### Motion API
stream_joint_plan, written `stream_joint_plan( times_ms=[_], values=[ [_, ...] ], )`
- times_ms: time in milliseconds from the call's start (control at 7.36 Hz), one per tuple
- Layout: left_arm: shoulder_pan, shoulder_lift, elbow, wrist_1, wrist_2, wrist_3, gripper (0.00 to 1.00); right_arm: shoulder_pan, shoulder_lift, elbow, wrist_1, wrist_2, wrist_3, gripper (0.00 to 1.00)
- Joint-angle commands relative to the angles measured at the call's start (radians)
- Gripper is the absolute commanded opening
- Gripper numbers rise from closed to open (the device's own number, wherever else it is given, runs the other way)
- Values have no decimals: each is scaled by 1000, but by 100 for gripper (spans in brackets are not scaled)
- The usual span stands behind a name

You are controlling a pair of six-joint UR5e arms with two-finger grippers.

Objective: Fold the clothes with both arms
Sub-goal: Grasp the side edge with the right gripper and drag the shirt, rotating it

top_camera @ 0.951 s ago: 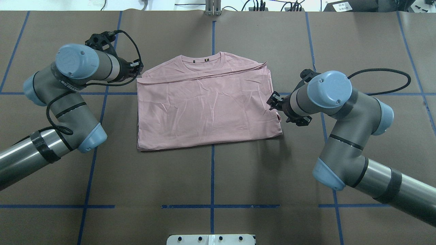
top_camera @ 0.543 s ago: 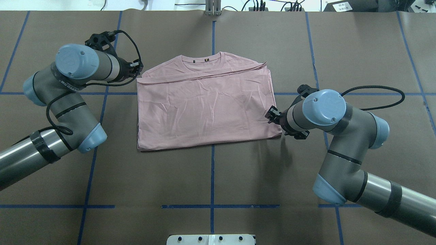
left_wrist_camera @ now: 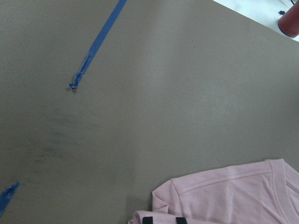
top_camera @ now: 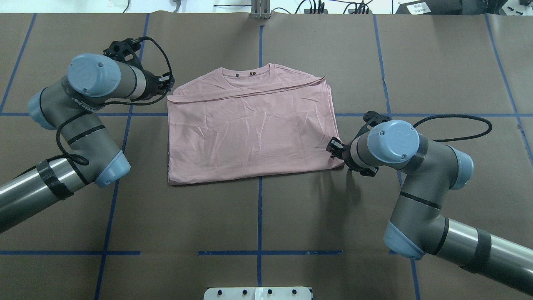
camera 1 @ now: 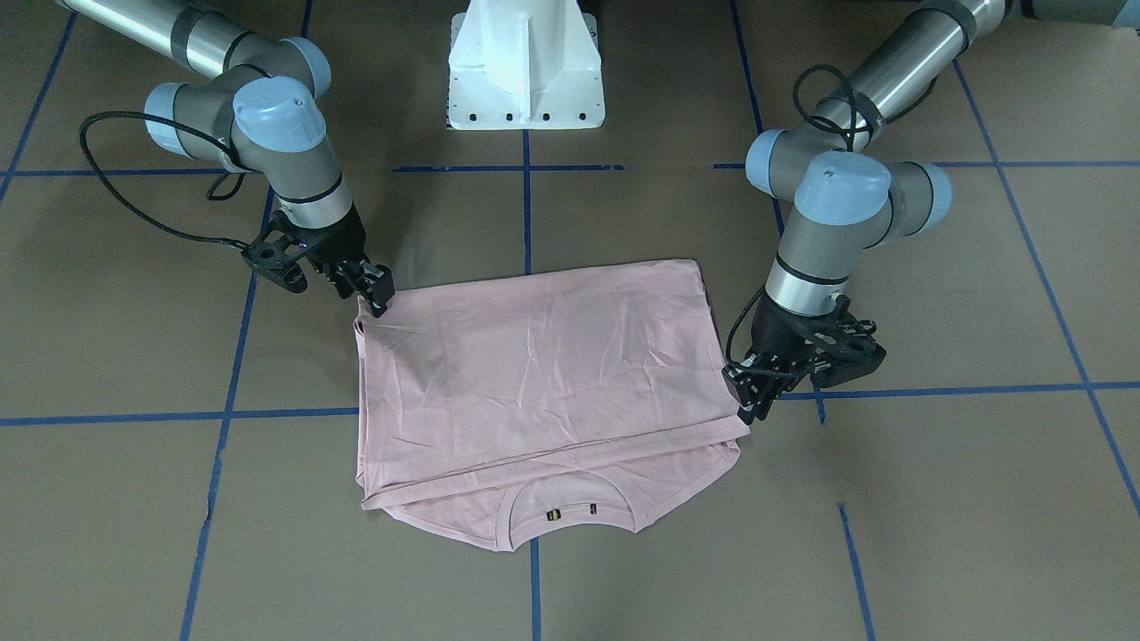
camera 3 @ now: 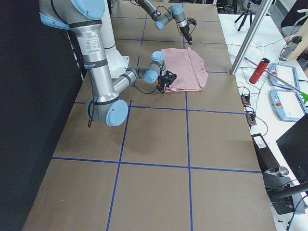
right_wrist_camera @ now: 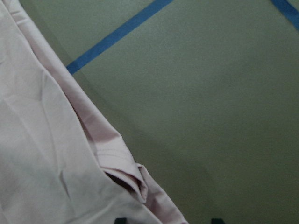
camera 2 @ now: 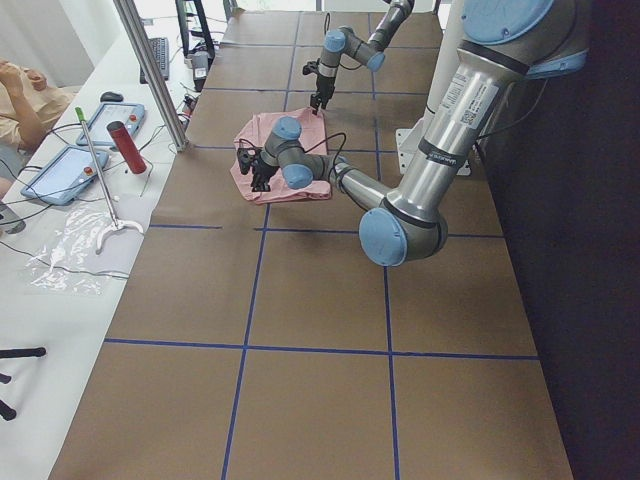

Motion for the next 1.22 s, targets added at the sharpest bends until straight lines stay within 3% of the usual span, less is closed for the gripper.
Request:
stream_joint_plan(
  times_ms=[0,543,815,1087],
  values=[
    [0,0,0,0,0,-4,29,-2,-1,0,-1,-3,0,0],
    [0,3,0,0,0,-4,29,1,-13,47,-2,0,0,0],
    [2,3,-3,0,0,-5,29,-72,-198,258,-2,5,0,0],
    [0,3,-21,2,-2,-7,29,-234,-324,421,-2,11,88,0]
  ],
)
